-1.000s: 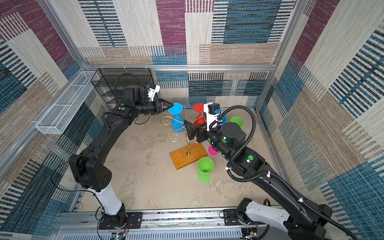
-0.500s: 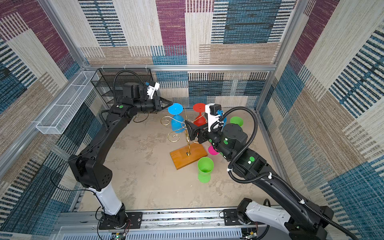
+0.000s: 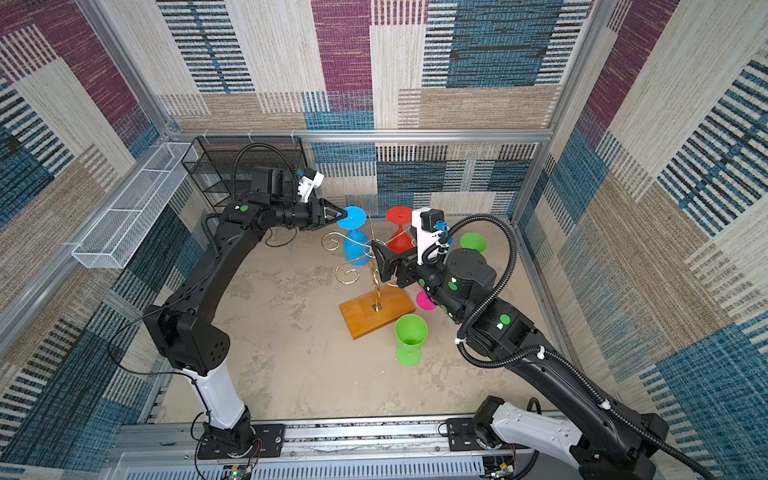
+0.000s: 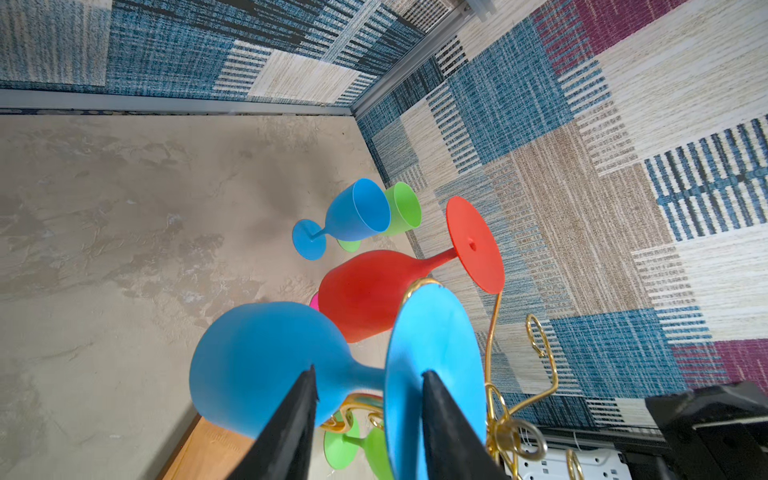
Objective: Take the wine glass off the wine glass rack
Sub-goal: 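Close the left gripper on the blue glass foot while the right hovers nearby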
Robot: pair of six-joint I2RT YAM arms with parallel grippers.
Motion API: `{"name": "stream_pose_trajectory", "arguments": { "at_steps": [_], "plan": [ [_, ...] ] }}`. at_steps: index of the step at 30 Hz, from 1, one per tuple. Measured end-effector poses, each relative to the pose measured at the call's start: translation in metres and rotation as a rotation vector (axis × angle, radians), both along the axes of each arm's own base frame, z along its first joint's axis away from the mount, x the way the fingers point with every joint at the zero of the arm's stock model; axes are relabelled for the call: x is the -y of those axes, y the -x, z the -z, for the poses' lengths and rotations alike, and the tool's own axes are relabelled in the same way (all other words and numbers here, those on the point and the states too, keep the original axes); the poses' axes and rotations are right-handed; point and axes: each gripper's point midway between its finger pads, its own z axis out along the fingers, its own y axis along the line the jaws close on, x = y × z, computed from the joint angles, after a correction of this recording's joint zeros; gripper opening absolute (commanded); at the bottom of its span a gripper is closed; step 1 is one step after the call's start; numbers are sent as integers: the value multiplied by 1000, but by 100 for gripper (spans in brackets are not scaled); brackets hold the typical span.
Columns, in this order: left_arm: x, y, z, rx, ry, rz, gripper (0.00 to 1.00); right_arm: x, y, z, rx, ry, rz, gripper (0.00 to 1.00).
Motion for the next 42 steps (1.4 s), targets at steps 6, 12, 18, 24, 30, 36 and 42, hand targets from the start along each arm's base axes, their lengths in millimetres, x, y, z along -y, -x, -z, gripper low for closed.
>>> {"name": "stream_pose_trajectory", "arguments": {
  "at_steps": [6, 12, 18, 24, 30, 36, 42],
  "plan": [
    [1, 0, -3, 11, 6, 5, 25, 1, 1, 0, 1, -1, 1, 99],
    [1, -1, -5, 25, 10, 4, 14, 2, 1, -1, 3, -3, 1, 99],
    [4, 1, -21, 73, 46, 29, 1, 4, 2, 0, 3, -3, 9, 99],
    [5, 1, -24, 65, 56, 20, 0, 8, 3, 0, 6, -6, 19, 99],
    [7, 3, -25, 47, 79, 32, 0, 8, 3, 0, 6, -6, 19, 99],
    [9, 3, -29, 27, 118, 38, 0, 9, 4, -1, 10, -10, 19, 99],
    [9, -2, -35, 20, 160, 25, 0, 10, 5, -2, 13, -13, 19, 99]
  ]
}}
